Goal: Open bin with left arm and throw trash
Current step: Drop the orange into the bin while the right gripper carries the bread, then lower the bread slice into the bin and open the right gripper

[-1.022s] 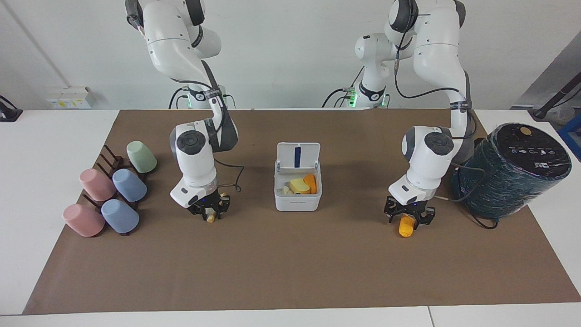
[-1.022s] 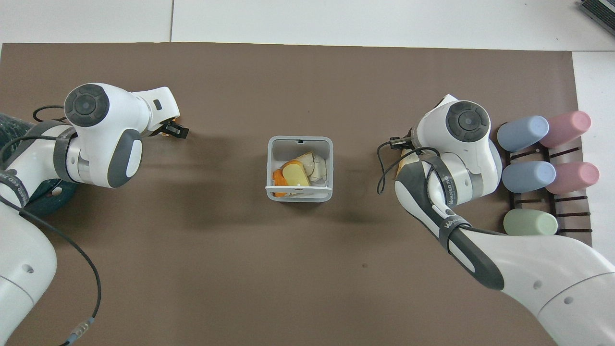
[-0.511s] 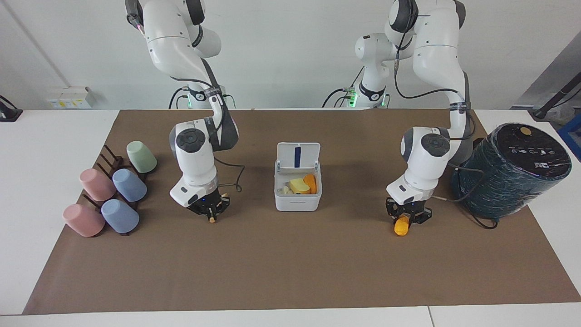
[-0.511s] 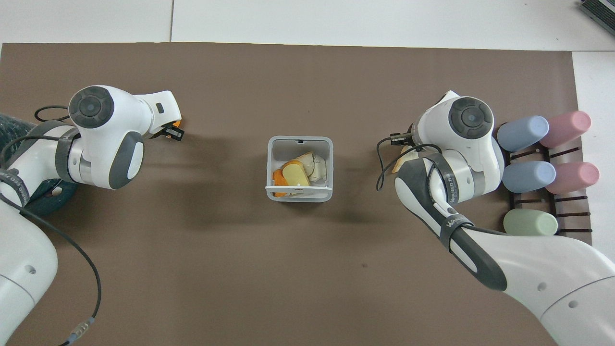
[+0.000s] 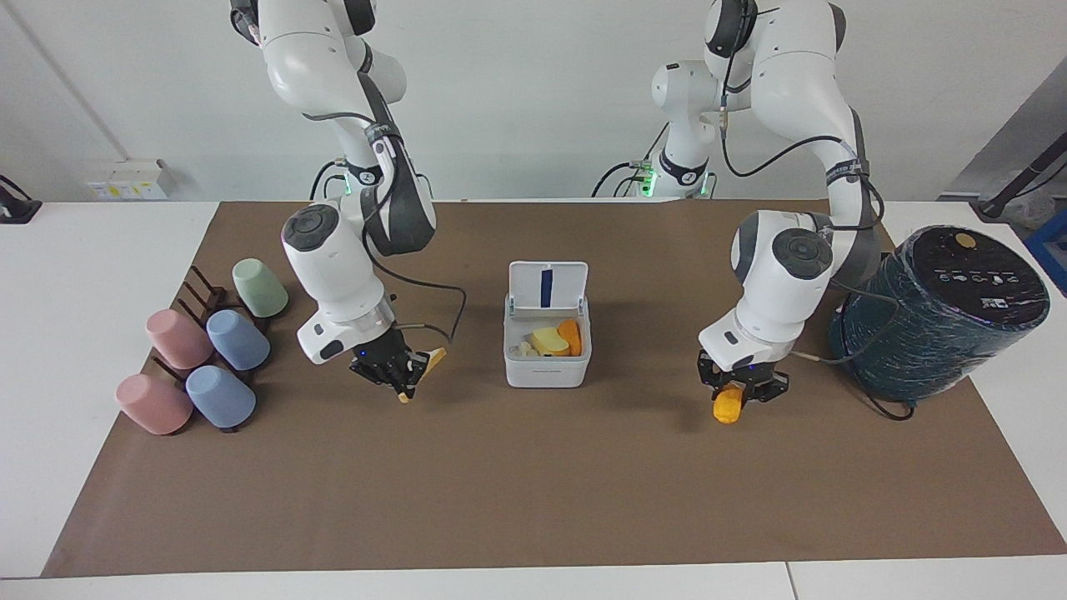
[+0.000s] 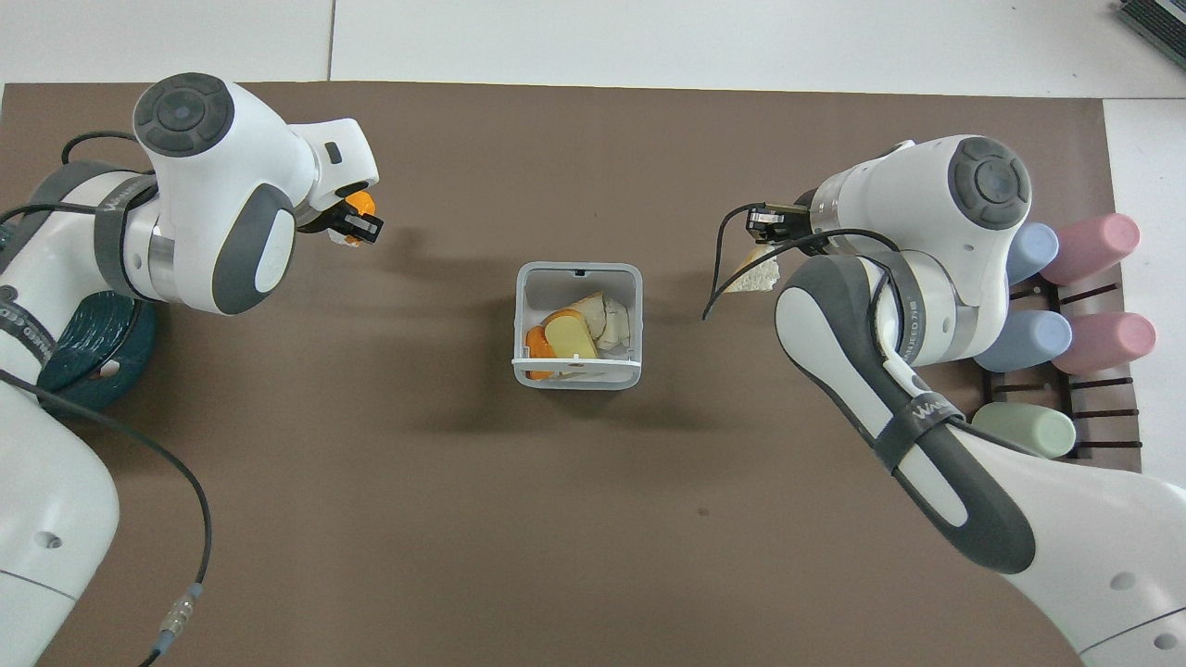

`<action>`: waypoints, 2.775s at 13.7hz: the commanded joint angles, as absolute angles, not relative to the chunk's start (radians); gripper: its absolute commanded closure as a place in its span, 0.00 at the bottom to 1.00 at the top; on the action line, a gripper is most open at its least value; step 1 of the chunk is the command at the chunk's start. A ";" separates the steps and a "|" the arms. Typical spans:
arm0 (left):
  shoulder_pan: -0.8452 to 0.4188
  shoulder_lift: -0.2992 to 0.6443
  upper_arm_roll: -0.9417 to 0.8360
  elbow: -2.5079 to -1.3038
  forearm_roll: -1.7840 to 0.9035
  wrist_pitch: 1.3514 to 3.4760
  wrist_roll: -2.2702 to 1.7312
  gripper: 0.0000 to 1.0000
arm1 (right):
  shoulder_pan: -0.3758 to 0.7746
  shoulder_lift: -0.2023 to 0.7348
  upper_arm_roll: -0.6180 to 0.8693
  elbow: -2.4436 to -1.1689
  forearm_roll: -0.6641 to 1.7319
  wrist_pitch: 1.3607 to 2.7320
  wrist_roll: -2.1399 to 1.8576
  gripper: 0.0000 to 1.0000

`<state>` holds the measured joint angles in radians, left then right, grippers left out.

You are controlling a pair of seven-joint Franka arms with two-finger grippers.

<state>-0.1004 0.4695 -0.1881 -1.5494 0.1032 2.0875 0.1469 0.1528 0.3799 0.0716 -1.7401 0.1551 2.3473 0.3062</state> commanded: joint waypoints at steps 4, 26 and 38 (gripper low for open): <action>-0.277 0.424 -0.181 -1.460 -0.007 1.896 -0.167 1.00 | 0.143 0.371 0.078 -1.726 0.193 2.322 0.328 1.00; -0.296 0.357 -0.167 -1.324 -0.083 1.689 -0.416 0.10 | 0.248 0.318 0.078 -1.689 0.408 2.449 0.486 1.00; 0.026 0.201 -0.175 -1.318 0.035 1.421 -0.002 0.10 | 0.402 0.345 0.077 -1.736 0.356 2.545 0.577 1.00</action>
<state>0.0336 0.2344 -0.1647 -1.3045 0.0226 1.4599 -0.0086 0.3914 0.3520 0.0762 -1.7138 0.3869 2.5215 0.5286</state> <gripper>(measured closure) 0.097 0.907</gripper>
